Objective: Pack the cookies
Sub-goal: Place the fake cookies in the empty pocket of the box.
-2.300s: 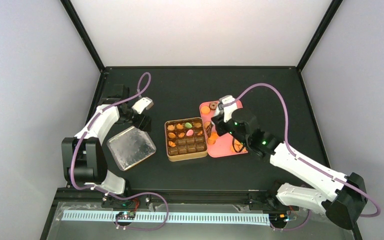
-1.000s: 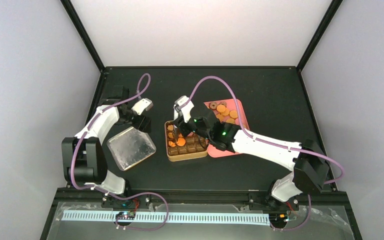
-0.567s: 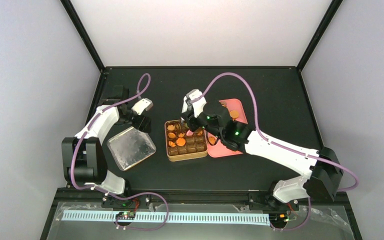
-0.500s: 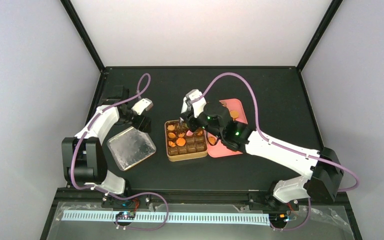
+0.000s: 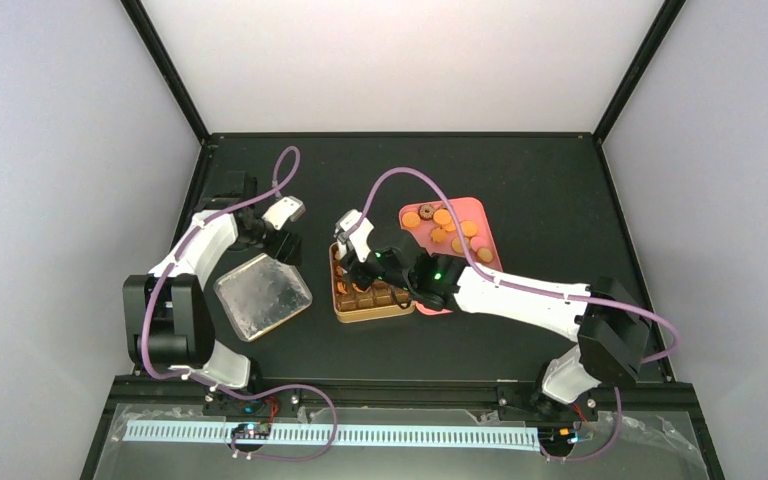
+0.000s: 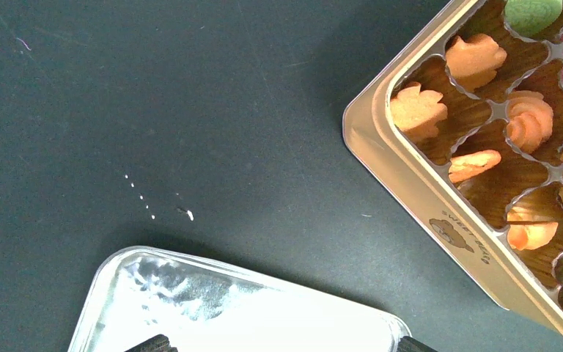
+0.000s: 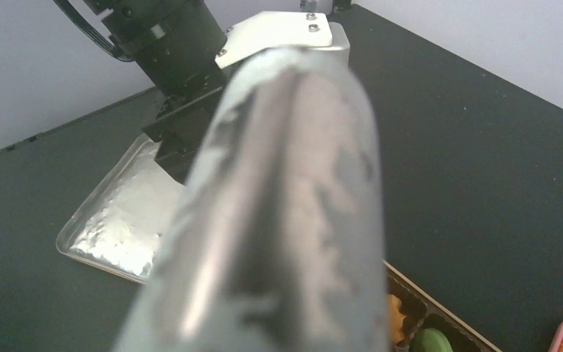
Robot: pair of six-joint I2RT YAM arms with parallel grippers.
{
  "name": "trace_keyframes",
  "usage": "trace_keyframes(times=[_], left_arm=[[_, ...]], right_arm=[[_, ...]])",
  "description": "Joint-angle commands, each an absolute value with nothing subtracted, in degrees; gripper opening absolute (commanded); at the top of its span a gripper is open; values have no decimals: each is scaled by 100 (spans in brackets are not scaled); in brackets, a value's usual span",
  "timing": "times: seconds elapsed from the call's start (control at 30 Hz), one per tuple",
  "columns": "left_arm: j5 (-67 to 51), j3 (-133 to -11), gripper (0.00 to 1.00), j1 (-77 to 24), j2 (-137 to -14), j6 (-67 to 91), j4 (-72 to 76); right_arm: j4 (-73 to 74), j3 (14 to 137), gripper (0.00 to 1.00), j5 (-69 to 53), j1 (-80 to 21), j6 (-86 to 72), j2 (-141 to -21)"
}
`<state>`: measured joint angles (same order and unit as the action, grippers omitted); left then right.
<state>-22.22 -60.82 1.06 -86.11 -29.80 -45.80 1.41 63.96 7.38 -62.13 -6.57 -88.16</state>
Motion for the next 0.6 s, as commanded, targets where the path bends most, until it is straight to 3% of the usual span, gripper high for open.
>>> trace_keyframes(times=[0.0,0.37,0.57], left_arm=[[-2285,-6117,81,146,-8464,-3026,-4606],[-2281,-6143,81,156,-8464,-3023,-4614],[-2255,-6169,81,173,-8462,-3049,-4634]], right_arm=[[29,6645,34,970,-6224,-474,-8851],[70,6821,33,1135,-6220,-334,-9106],[94,6857,27,1218,-6222,-349,-9061]])
